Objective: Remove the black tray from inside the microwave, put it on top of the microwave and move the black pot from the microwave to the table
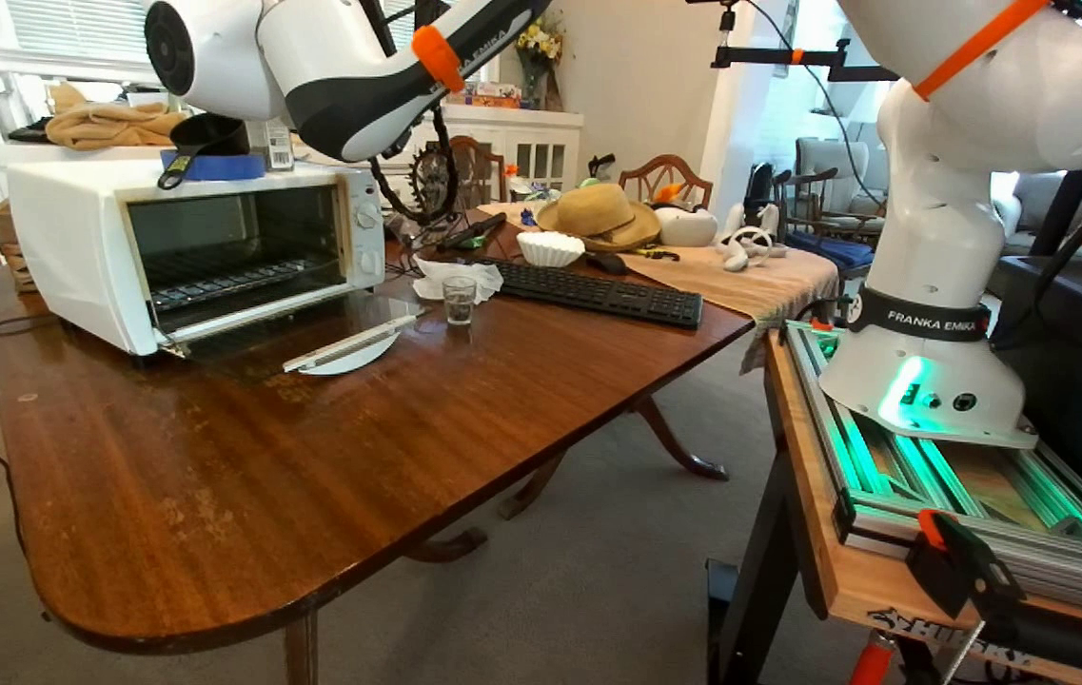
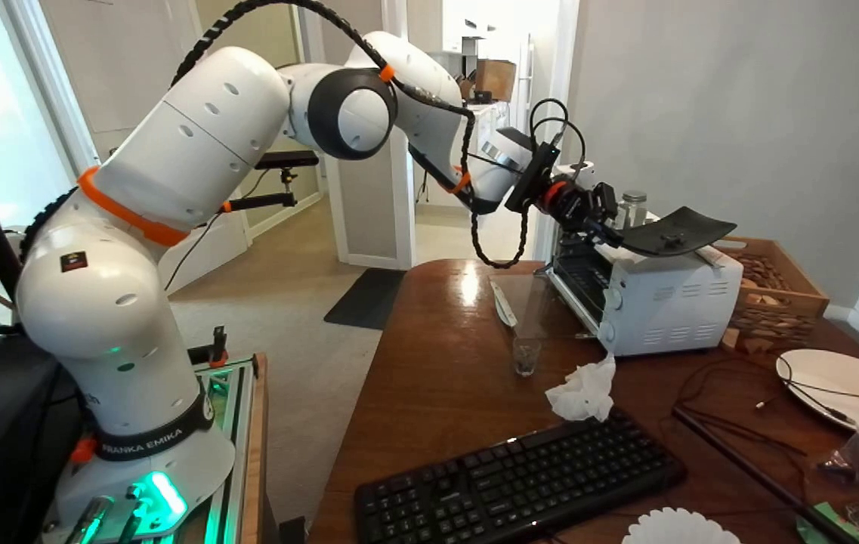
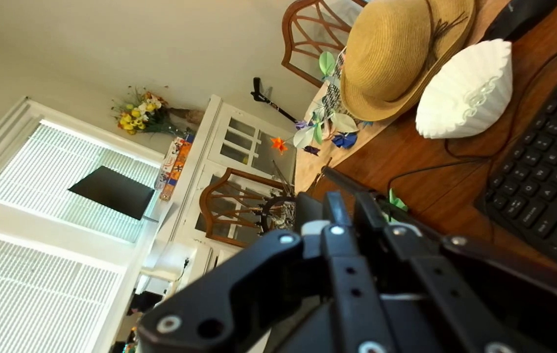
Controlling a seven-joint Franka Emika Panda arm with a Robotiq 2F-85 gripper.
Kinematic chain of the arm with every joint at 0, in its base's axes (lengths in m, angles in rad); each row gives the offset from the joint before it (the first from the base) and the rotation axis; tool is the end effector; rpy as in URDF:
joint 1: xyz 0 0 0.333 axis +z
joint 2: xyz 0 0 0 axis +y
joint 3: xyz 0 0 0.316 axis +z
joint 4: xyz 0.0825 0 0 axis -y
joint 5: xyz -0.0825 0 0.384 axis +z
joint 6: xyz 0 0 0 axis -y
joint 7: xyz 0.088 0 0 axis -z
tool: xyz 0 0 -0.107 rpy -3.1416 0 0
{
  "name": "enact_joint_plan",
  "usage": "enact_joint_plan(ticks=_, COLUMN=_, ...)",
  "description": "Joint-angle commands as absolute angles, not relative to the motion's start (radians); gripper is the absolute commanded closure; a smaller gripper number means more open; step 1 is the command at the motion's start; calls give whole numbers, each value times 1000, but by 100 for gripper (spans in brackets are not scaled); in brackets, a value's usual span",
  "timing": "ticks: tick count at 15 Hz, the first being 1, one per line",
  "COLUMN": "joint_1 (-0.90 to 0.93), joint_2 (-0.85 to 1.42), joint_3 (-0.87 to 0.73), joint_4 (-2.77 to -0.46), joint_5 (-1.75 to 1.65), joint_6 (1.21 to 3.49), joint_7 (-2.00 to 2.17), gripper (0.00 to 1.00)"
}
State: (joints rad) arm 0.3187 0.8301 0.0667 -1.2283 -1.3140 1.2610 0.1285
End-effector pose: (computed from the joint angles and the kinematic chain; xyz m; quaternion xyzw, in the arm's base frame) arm 0.6952 0.1320 0.3201 0.7323 0.1484 -0.1526 0.6469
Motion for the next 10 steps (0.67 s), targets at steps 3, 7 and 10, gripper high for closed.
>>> enact_joint_plan(ticks=3, joint_1=355, joint_2=938, joint_3=36, joint_4=-1078, joint_5=-1354, joint_6=1222, joint_7=62, gripper=97)
enact_joint_plan(ticks=7, joint_1=365, joint_2=986, joint_3=23, joint_4=-1021, joint_5=-1348, joint_6=1226, joint_7=44, gripper=97)
enact_joint_plan(ticks=10, joint_1=373, joint_2=1018, joint_3=14, joint_4=-984, joint_5=-1347, joint_6=1228, joint_7=33, gripper=97)
